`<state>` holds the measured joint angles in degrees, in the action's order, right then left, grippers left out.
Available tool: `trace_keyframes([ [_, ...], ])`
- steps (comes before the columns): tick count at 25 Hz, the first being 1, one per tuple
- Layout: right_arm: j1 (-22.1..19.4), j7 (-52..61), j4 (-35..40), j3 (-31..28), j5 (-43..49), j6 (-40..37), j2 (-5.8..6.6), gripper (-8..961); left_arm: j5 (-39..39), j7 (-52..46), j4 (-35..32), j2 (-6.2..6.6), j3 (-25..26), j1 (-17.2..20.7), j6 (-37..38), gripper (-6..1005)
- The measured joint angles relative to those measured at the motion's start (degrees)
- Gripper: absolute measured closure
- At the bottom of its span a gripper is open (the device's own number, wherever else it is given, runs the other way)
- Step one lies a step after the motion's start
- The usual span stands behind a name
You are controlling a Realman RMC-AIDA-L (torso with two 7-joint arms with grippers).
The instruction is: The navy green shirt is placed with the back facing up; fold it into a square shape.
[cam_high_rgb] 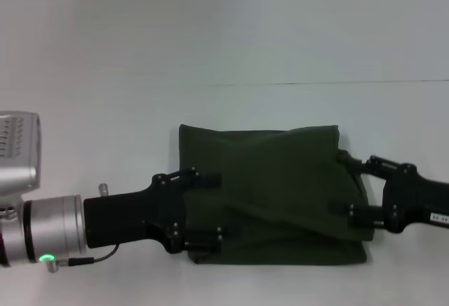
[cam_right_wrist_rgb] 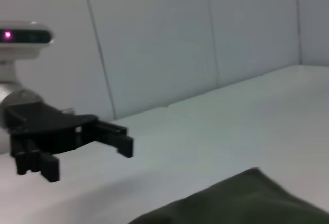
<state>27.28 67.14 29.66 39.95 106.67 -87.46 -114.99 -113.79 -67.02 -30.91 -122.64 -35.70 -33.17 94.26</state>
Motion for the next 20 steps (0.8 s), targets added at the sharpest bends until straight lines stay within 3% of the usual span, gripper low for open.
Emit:
trace_keyframes([
  [6, 0.34, -0.11, -0.05, 0.13, 4.6, -3.41, -0.36, 15, -1.39, 0.16, 0.13, 0.14, -0.27, -0.89, -0.32, 51],
  [20, -0.32, -0.27, 0.36, -0.15, 4.88, -5.25, 0.02, 15, -2.06, 0.22, 0.09, 0.39, -1.15, -1.28, -0.4, 50],
])
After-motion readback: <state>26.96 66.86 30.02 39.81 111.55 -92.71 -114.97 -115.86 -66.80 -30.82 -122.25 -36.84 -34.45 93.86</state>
